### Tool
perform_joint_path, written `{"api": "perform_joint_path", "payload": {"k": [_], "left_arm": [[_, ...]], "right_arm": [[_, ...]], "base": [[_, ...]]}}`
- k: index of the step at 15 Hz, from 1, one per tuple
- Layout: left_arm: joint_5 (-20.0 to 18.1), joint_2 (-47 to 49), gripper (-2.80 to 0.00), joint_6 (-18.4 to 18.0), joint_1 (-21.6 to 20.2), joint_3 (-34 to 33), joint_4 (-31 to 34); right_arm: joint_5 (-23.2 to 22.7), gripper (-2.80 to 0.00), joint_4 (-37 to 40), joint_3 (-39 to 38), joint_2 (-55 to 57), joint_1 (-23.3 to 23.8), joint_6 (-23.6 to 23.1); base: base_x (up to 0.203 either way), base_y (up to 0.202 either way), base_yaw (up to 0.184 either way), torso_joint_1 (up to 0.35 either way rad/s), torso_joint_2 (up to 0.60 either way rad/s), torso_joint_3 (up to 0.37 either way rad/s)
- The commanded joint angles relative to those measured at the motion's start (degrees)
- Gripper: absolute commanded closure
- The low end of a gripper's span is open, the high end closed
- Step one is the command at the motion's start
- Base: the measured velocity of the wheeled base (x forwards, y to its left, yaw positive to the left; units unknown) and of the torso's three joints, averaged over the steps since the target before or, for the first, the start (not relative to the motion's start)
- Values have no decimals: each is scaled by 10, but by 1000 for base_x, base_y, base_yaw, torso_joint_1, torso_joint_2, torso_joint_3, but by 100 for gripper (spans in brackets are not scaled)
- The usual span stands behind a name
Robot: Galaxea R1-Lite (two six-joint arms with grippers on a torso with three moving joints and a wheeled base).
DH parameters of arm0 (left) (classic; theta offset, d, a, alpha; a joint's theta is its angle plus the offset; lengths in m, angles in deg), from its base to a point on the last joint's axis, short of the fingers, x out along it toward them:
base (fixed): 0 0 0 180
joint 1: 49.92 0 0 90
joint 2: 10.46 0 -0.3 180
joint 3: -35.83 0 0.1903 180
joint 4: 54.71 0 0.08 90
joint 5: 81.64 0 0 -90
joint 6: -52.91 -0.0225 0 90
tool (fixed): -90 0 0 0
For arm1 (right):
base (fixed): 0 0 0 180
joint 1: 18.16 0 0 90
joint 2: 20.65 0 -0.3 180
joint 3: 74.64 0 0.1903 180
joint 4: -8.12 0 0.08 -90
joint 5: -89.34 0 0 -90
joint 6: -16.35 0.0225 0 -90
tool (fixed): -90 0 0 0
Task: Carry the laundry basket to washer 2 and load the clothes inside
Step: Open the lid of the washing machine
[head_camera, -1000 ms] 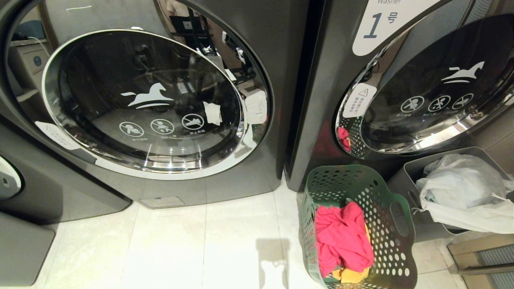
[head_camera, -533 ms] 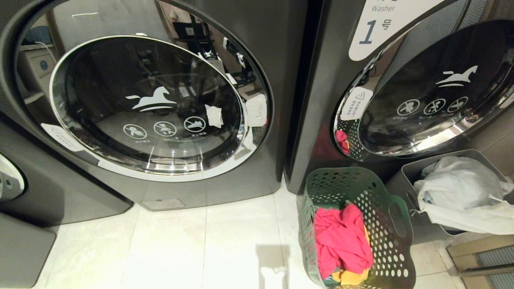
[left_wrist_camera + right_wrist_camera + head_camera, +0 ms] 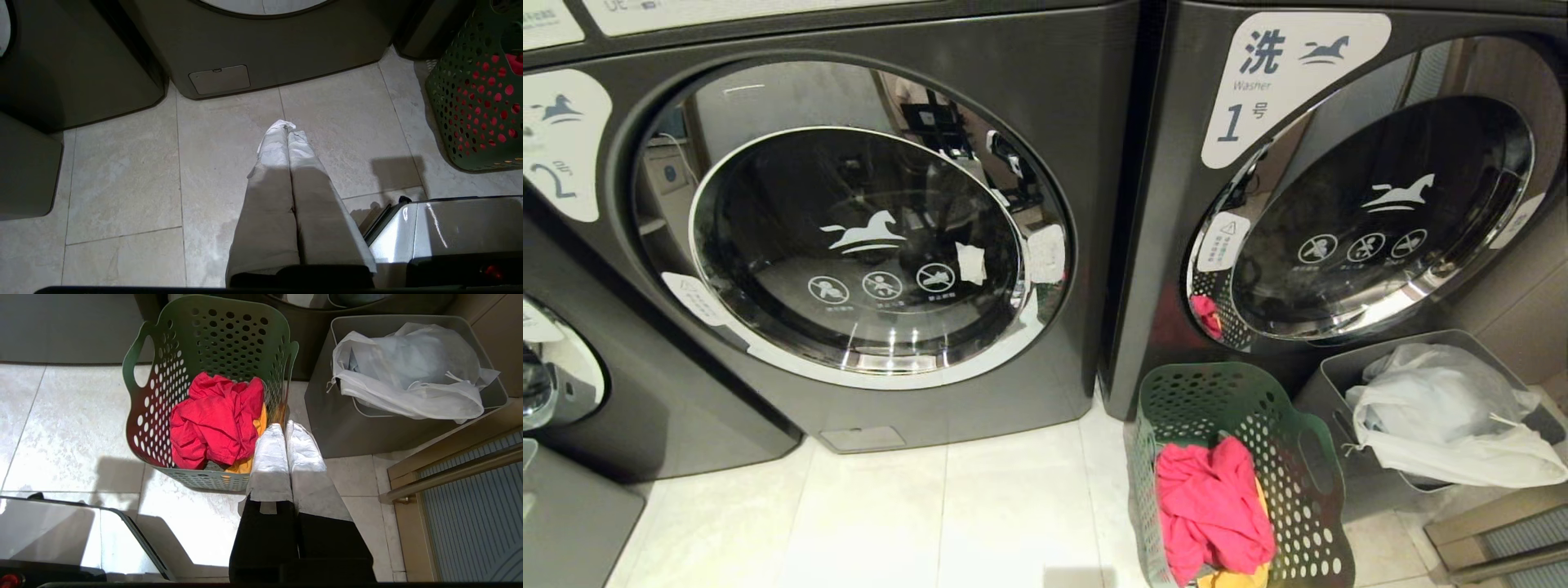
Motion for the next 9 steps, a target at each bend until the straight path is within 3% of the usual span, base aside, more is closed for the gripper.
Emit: {"api": "perform_joint_path", "payload": {"k": [1, 9], "left_arm": [[0, 2, 0, 0, 0, 0, 1], [0, 2, 0, 0, 0, 0, 1]], "right_arm": [[0, 0, 1, 0, 2, 0, -1], [-4, 0, 1, 0, 1, 0, -3]], "base": [[0, 0, 0, 7, 7, 207], [0, 0, 0, 2, 3, 204]]}}
